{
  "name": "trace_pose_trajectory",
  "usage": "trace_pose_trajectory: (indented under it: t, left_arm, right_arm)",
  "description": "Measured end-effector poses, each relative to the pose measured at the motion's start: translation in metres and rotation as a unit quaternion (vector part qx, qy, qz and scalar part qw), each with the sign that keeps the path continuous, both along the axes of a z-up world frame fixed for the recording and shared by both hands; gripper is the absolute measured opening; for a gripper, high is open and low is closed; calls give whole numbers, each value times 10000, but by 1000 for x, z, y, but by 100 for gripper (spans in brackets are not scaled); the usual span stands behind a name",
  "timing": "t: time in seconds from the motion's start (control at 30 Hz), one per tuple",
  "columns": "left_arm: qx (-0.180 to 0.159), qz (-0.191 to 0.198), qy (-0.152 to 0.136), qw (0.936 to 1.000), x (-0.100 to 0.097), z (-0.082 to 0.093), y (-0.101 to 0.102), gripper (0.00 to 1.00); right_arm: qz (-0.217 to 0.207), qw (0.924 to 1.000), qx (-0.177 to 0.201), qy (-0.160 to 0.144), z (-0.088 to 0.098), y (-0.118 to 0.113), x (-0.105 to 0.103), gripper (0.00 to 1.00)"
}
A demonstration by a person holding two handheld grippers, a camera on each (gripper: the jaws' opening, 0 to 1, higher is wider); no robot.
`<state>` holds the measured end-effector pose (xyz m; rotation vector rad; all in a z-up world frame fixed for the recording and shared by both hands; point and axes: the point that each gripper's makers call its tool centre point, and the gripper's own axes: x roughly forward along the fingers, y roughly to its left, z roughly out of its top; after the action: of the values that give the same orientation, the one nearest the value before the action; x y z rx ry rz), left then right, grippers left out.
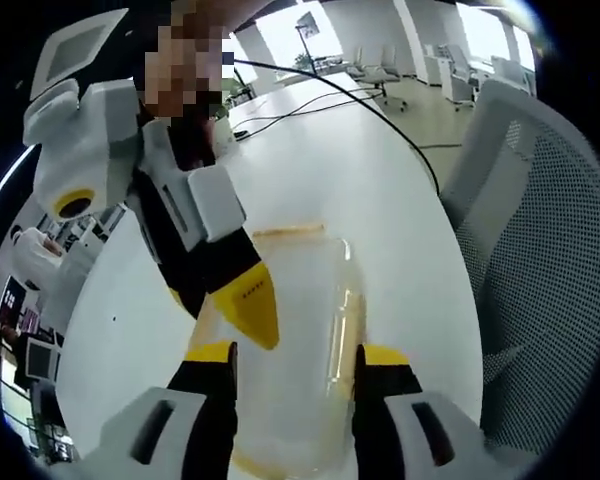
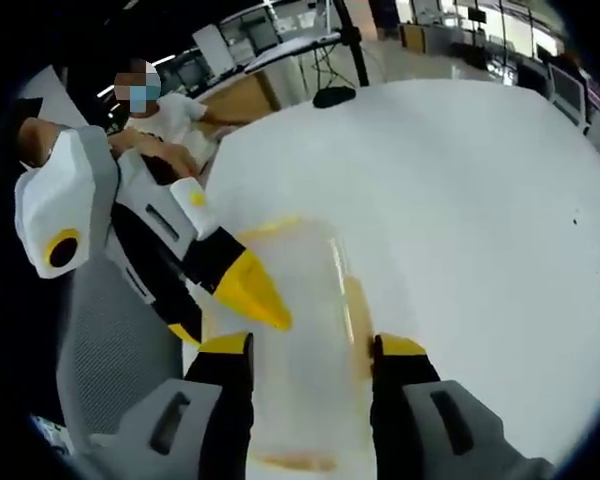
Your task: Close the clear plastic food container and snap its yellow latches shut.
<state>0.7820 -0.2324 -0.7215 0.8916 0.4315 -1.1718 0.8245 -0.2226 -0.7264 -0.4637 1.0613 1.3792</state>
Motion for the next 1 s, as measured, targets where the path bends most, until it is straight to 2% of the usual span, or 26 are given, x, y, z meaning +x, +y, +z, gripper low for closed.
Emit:
trace_pose_trajectory:
  t: [0.27, 0.33, 0.43, 0.53, 0.63, 0.83, 1.0]
  left_arm:
    - [5, -23, 38, 10000, -1, 1, -2, 39]
    - [26, -136, 39, 9999, -3, 2, -2, 40]
    - [31, -198, 9, 9998, -6, 2, -1, 40]
    - [33, -203, -15, 9998, -6, 2, -1, 41]
    - [-6, -229, -38, 9997, -7, 3, -1, 42]
    - [-87, -96, 74, 9999, -8, 6, 5, 40]
    - [-75, -179, 65, 9998, -14, 7, 9, 33]
  right_arm:
    - [48, 10000, -36, -57, 2, 2, 0, 40]
    - [35, 10000, 21, -24, 2, 1, 1, 40]
    - [230, 9997, 72, -58, 2, 2, -1, 41]
    - [572, 9979, 98, -288, 5, 4, -2, 41]
    - [689, 9971, 85, -307, 5, 5, -2, 41]
    - [708, 9971, 7, -268, 6, 4, -1, 40]
    - [583, 9980, -90, -210, 7, 2, 5, 35]
